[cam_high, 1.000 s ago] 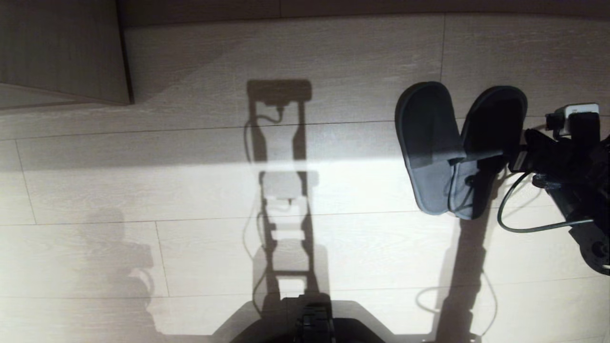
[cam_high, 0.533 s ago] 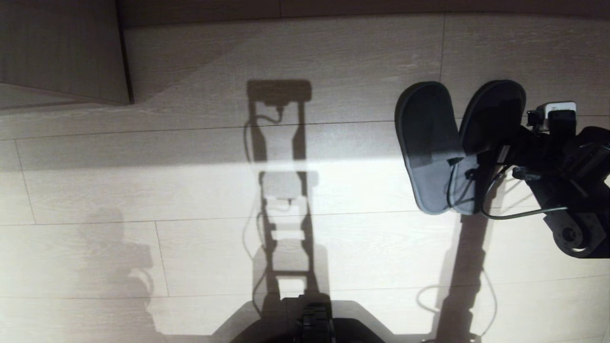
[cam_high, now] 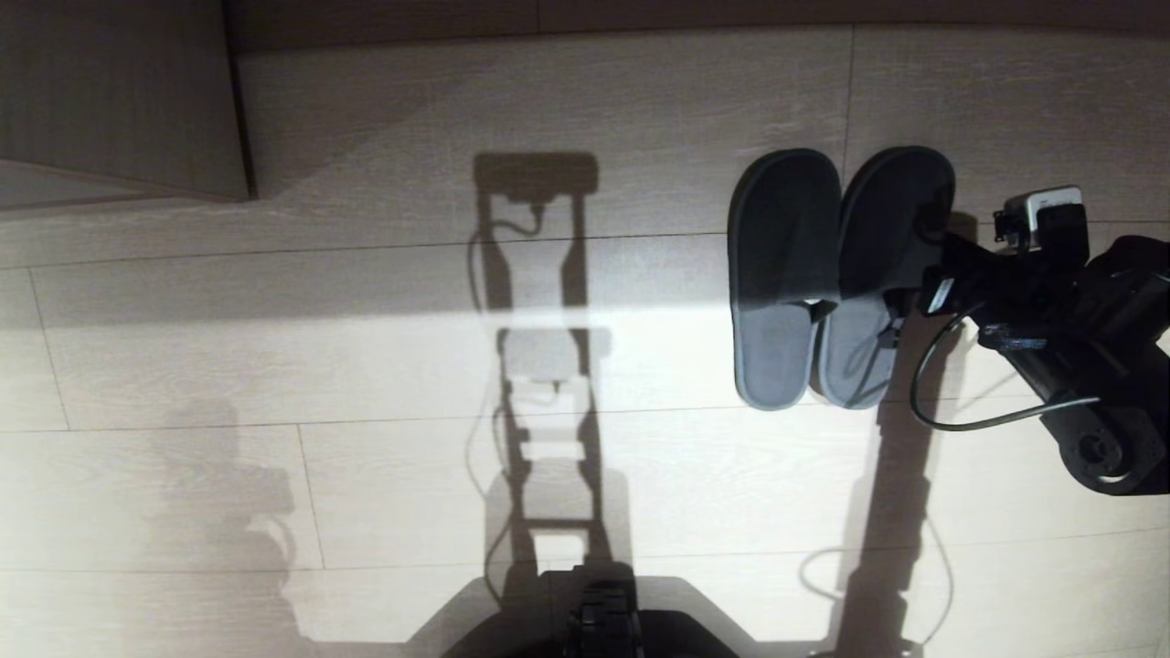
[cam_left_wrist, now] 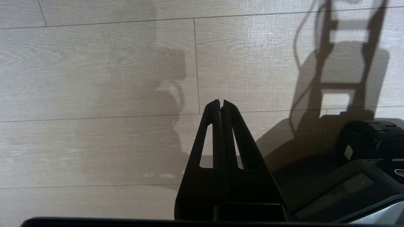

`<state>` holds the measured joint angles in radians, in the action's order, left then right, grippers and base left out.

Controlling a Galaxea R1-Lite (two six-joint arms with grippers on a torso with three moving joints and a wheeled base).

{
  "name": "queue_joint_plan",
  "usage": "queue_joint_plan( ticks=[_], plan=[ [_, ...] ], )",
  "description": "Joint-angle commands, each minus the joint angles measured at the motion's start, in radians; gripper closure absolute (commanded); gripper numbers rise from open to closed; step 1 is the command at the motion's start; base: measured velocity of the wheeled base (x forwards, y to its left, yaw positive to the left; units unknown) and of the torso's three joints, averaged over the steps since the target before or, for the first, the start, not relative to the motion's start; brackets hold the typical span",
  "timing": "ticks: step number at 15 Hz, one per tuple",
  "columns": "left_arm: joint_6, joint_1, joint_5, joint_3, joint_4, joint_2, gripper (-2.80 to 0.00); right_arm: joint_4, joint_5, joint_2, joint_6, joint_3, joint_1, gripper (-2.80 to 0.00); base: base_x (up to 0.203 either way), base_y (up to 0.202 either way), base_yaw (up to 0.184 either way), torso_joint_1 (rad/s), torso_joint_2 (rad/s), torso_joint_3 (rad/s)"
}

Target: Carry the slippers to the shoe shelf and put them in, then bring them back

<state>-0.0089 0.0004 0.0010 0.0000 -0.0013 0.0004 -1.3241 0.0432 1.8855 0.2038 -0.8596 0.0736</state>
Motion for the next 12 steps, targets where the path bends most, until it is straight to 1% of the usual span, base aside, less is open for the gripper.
queue_joint_plan(
  ticks=[1, 3, 8, 10, 12],
  plan=[
    [0.0, 0.001, 0.001, 0.0, 0.0, -0.002, 0.0, 0.0, 0.005, -0.027, 0.003, 0.018, 0.002, 0.0, 0.0, 0.0, 0.0, 0.0, 0.0, 0.0],
    [0.0, 0.001, 0.001, 0.0, 0.0, -0.002, 0.0, 0.005, 0.007, -0.032, 0.003, 0.027, 0.003, 0.0, 0.0, 0.0, 0.0, 0.0, 0.0, 0.0],
    [0.0, 0.001, 0.001, 0.0, 0.0, 0.0, 0.0, 0.016, 0.008, -0.129, 0.006, 0.052, 0.009, 0.0, 0.0, 0.0, 0.0, 0.0, 0.0, 0.0],
    [0.0, 0.001, 0.001, 0.0, 0.0, -0.002, 0.0, 0.043, 0.009, -0.205, 0.006, 0.071, 0.008, 0.0, 0.0, 0.0, 0.0, 0.0, 0.0, 0.0],
    [0.0, 0.001, 0.001, 0.0, 0.0, -0.002, 0.0, 0.056, 0.009, -0.285, 0.005, 0.119, 0.007, 0.0, 0.0, 0.0, 0.0, 0.0, 0.0, 0.0]
  ],
)
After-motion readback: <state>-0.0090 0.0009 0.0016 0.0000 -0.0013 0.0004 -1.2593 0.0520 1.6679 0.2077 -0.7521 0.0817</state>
